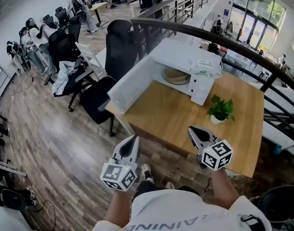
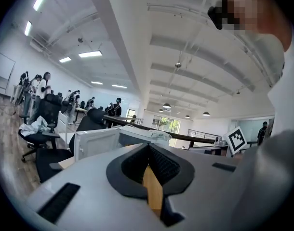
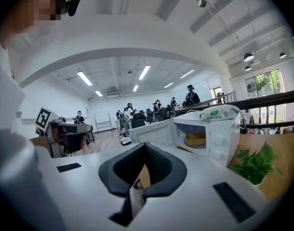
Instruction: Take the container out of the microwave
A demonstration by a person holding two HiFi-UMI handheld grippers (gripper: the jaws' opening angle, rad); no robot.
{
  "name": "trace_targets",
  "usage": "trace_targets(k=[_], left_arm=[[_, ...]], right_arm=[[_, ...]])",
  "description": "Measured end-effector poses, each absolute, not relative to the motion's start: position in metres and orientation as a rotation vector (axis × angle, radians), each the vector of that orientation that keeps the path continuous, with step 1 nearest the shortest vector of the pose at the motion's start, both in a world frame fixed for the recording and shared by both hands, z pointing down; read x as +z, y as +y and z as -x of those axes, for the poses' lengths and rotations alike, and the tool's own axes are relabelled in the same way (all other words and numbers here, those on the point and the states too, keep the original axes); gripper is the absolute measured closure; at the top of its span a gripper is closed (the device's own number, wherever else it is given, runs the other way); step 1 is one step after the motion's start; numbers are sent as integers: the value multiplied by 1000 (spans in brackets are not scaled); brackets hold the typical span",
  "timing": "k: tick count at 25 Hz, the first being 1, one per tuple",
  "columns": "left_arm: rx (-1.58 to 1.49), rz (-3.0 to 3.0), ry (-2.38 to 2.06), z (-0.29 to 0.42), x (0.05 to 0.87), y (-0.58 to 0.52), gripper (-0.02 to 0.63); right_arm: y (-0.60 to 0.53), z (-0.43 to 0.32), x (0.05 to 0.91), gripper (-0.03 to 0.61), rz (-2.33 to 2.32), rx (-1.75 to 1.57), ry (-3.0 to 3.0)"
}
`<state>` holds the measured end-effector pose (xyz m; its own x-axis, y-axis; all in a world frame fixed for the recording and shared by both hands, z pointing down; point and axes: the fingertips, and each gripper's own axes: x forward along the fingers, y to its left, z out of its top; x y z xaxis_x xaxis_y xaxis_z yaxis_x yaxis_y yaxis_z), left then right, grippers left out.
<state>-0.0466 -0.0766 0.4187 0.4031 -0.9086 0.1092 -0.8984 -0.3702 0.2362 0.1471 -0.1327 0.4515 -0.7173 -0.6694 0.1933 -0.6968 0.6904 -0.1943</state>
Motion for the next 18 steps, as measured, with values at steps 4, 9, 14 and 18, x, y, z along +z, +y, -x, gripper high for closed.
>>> trace_targets(k=[4, 9, 14, 18], left_arm=[[-60, -2449, -1534, 64, 419, -125, 582], [-30, -2521, -1463, 88, 421, -184, 583], [-31, -2574, -1353, 104, 428, -225, 583], [-3, -2581, -1291, 107, 444, -254, 583]], right_arm=[[-166, -131, 447, 557, -1211, 358, -2761], [-213, -102, 440, 557, -1294, 309, -2707], [-244, -78, 442, 557, -1388, 282, -2643], [-263, -67, 441, 557, -1433, 286, -2611]])
